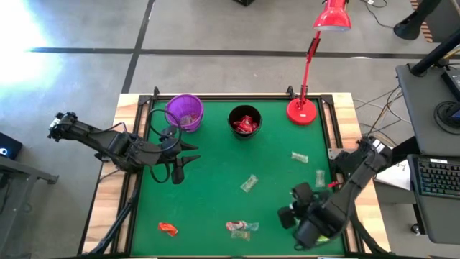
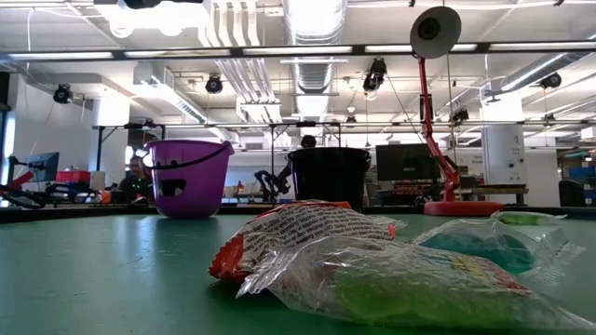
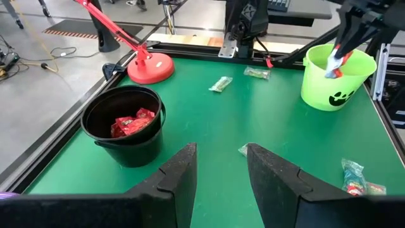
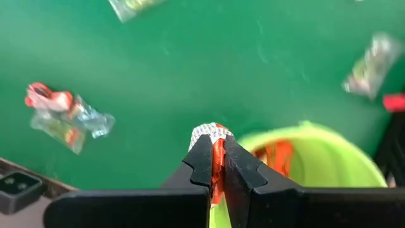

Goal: Sort candy
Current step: Put the orange chocolate into the green bucket

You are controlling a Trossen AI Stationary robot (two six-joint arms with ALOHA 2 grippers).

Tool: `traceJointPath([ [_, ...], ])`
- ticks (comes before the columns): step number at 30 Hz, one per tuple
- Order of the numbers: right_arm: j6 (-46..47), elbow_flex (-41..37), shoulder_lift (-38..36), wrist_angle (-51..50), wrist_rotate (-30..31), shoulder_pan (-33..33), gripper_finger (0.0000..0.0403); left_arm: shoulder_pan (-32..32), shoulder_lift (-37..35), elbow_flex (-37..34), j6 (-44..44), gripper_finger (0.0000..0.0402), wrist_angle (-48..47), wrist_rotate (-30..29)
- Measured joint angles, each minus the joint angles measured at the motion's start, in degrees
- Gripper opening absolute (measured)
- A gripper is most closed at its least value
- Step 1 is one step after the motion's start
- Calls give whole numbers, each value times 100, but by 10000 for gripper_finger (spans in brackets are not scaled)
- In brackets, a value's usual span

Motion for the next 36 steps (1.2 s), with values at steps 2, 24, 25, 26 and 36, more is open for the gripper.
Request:
traceJointPath([
  [2,378,0,-2,-68,-157,203,9,0,0,0,-1,122,-2,0],
  [24,801,-24,-74,-259,-1097,895,12,0,2,-9,-2,122,-9,4],
  [25,771,-39,-68,-259,-1097,895,16,0,2,-9,-15,122,-9,4],
  [26,731,-45,-51,-257,-1091,893,19,0,2,-9,-44,122,-9,7],
  [36,228,-172,-39,-102,-1096,893,68,0,23,-9,-323,122,1,145],
])
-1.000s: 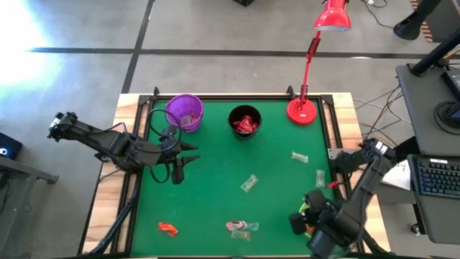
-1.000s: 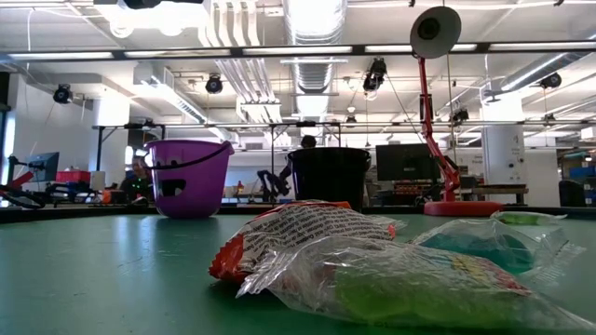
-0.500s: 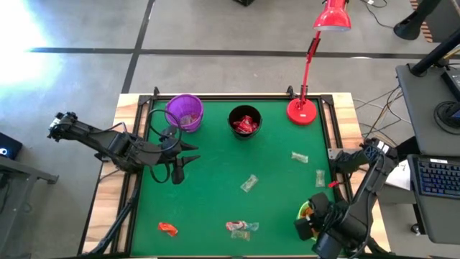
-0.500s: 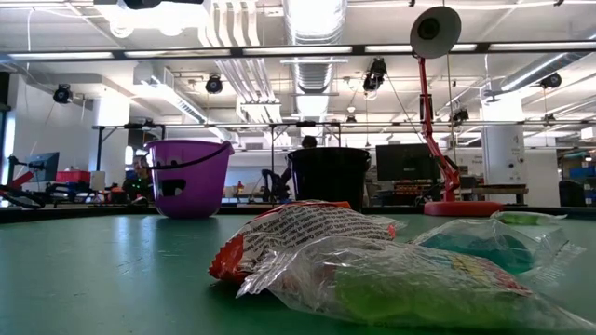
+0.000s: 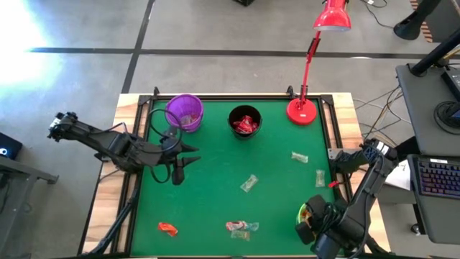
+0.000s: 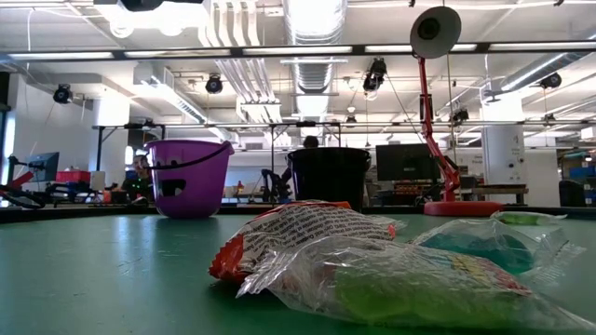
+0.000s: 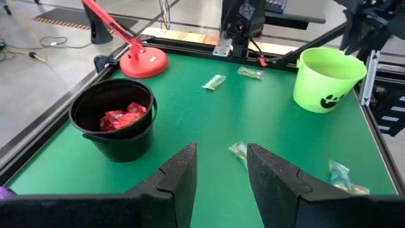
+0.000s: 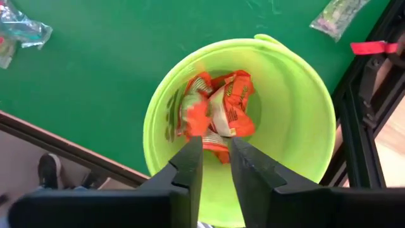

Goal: Sort candy
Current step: Put the orange chocolate into the green bucket

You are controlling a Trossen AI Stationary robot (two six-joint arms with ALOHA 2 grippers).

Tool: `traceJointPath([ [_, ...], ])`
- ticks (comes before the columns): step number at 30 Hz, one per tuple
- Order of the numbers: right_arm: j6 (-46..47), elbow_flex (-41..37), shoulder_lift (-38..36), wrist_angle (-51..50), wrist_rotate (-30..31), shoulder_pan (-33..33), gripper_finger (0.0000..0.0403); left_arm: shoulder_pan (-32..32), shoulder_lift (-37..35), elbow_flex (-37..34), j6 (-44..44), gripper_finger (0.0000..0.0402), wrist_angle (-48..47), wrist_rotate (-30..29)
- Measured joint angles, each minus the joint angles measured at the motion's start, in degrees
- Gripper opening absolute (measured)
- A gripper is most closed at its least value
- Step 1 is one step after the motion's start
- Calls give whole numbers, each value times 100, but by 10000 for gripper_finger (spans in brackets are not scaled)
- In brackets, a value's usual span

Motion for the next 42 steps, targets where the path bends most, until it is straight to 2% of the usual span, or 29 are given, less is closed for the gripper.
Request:
traceJointPath([
  [8,-304,-10,0,-88,67,0,106,0,378,-2,-4,122,135,6],
  [15,-919,-57,2,-148,336,0,110,4,951,145,173,122,759,-71],
  [20,-1077,-129,1,-152,722,0,112,13,1408,852,111,122,476,-191],
  [25,-1234,-307,-6,-159,945,0,119,13,1992,1839,132,138,-550,-191],
  [28,-1364,-438,-33,-160,1117,-2,123,11,2442,2303,-24,153,-1230,-133],
  [31,-1438,-582,-66,-168,1290,-2,127,-10,2914,2701,-249,167,-1629,212],
  [36,-1318,-782,-118,-165,1275,-2,132,-91,3735,3193,-274,170,-1805,739],
  [42,-1172,-784,-120,-72,1232,-2,129,-314,4595,3721,-125,163,-1804,908],
])
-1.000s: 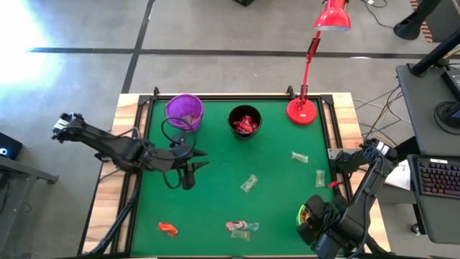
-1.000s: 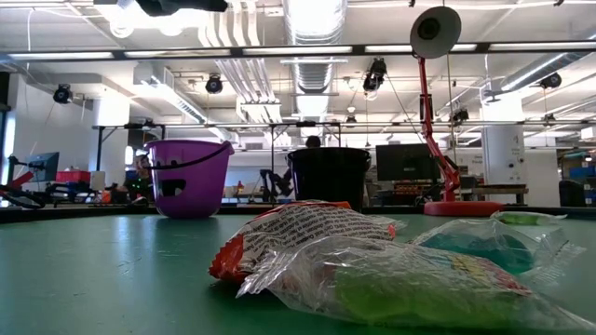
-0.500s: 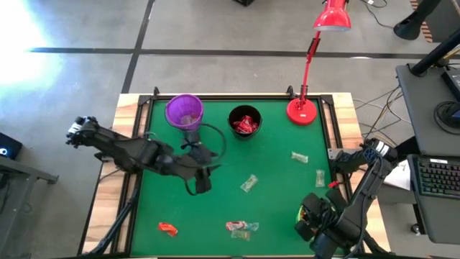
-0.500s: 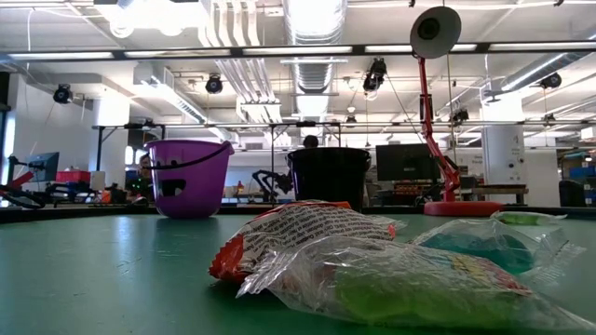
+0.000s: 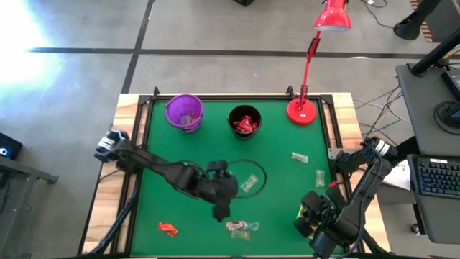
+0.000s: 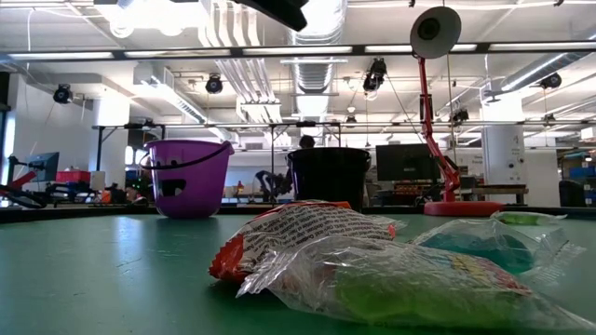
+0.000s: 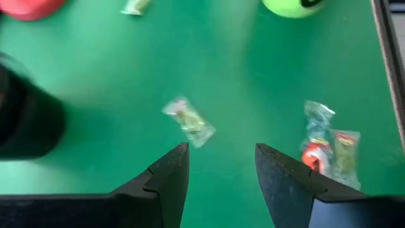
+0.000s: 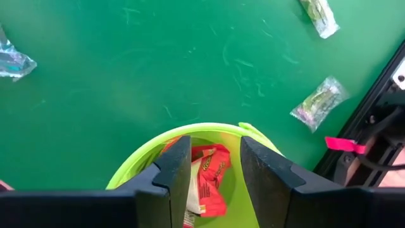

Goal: Sort candy
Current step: Put the orange chocolate into the green bucket

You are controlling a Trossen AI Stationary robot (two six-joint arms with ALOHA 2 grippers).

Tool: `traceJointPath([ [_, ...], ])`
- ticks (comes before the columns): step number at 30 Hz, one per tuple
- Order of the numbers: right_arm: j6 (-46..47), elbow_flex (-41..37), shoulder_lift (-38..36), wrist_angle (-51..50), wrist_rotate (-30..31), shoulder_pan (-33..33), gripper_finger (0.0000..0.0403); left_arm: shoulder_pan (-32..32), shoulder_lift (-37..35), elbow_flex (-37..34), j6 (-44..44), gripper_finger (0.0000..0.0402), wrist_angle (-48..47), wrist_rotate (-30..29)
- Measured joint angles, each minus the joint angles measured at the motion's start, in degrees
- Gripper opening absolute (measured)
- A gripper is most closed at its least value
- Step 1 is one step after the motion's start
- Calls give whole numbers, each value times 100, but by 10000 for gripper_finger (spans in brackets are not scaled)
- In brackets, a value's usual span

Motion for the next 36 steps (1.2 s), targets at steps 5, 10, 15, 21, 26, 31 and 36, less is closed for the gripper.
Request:
traceJointPath([
  [5,308,9,0,36,-8,0,125,-209,470,318,166,162,-24,60],
  [10,732,9,0,177,-10,0,128,-309,749,503,171,162,-11,148],
  [15,1074,9,0,253,-10,0,129,-418,1003,504,18,162,101,152],
  [21,1405,13,0,359,-13,0,122,-544,1296,500,-181,162,144,452],
  [26,1548,13,0,702,-14,0,118,-586,1519,500,-521,162,309,836],
  [31,1548,15,0,1058,-13,0,118,-608,1744,497,-625,162,373,1013],
  [36,1550,17,0,1234,-13,0,112,-608,2009,497,-626,162,418,1397],
])
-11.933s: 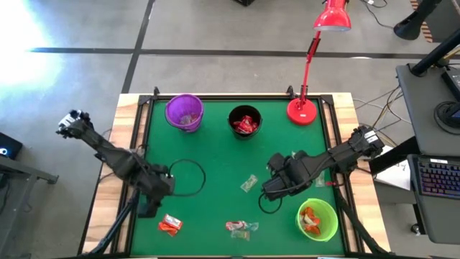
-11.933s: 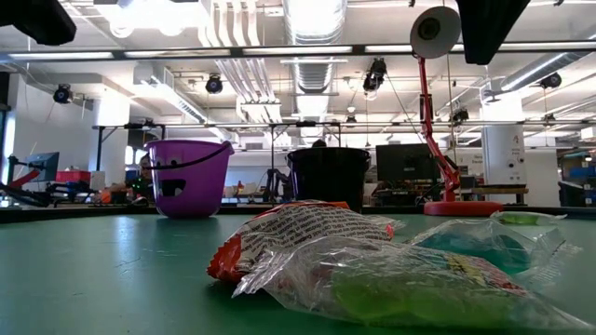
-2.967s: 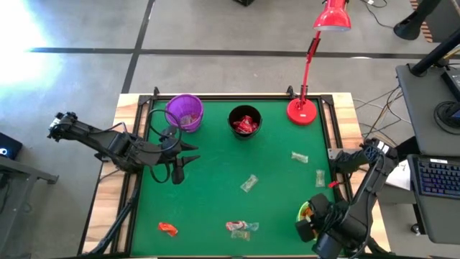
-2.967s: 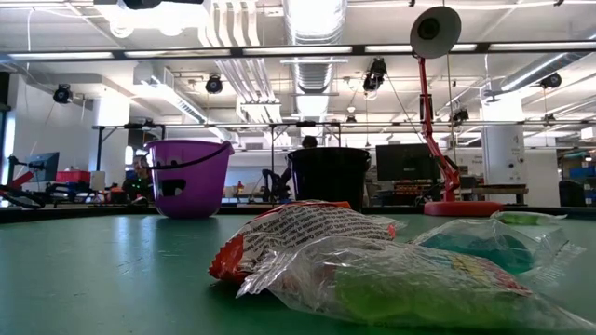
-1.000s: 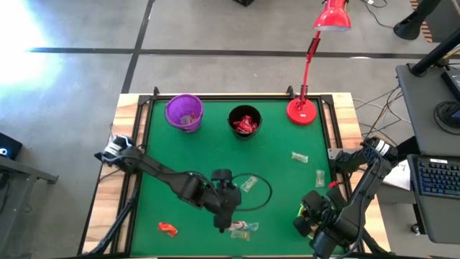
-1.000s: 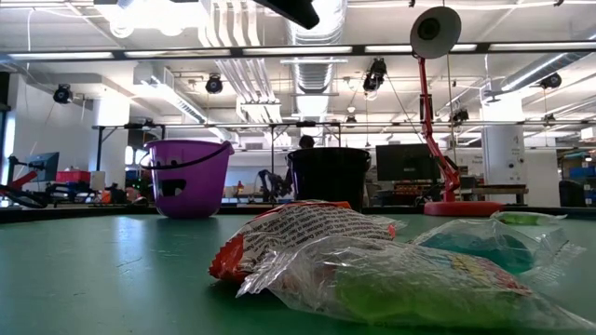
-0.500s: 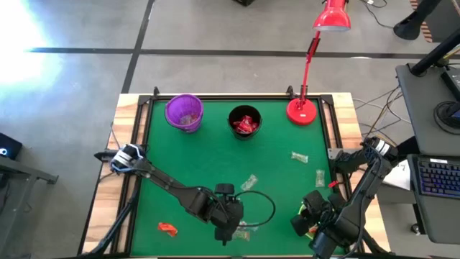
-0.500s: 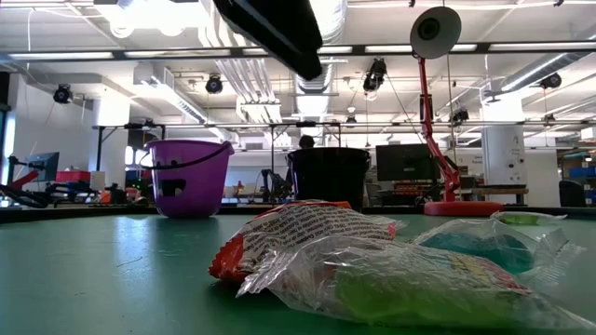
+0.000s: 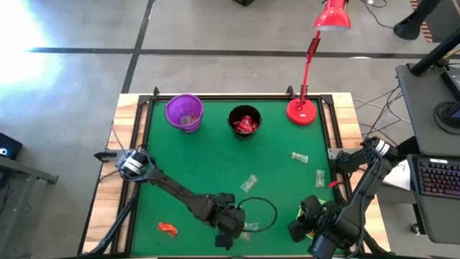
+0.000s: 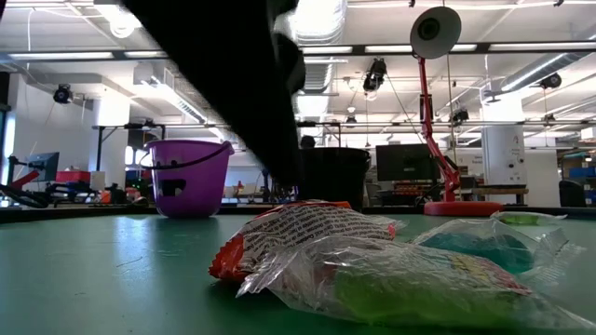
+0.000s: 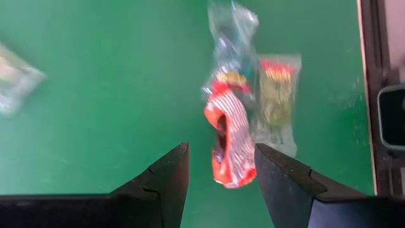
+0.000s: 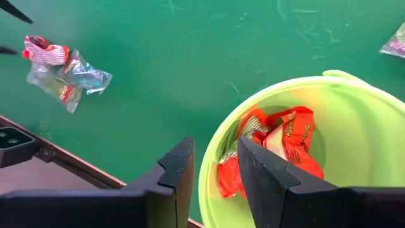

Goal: Sort candy
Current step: Put the orange chocolate into the green bucket

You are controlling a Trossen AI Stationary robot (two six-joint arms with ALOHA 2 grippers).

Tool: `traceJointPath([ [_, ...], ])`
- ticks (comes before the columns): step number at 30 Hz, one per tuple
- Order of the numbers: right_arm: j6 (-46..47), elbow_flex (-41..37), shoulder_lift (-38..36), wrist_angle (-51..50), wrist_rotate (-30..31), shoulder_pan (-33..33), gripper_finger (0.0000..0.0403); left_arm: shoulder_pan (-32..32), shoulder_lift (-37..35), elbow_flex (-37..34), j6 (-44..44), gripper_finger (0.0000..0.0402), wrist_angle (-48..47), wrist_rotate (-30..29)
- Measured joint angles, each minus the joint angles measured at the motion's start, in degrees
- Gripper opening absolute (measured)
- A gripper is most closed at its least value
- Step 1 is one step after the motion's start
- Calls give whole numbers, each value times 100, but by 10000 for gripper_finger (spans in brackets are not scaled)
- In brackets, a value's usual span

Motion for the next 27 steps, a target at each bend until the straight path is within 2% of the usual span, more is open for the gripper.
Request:
traceJointPath([
  [2,0,0,0,4,0,0,110,0,127,-7,7,162,46,144],
  [15,-39,0,2,96,0,0,104,54,477,-9,154,151,139,116],
  [19,-76,0,2,99,0,0,105,84,460,-9,335,117,74,89],
  [25,-74,0,2,94,0,0,98,107,255,-9,698,22,-254,98],
  [27,-74,0,2,88,0,0,95,109,179,-9,812,9,-348,102],
])
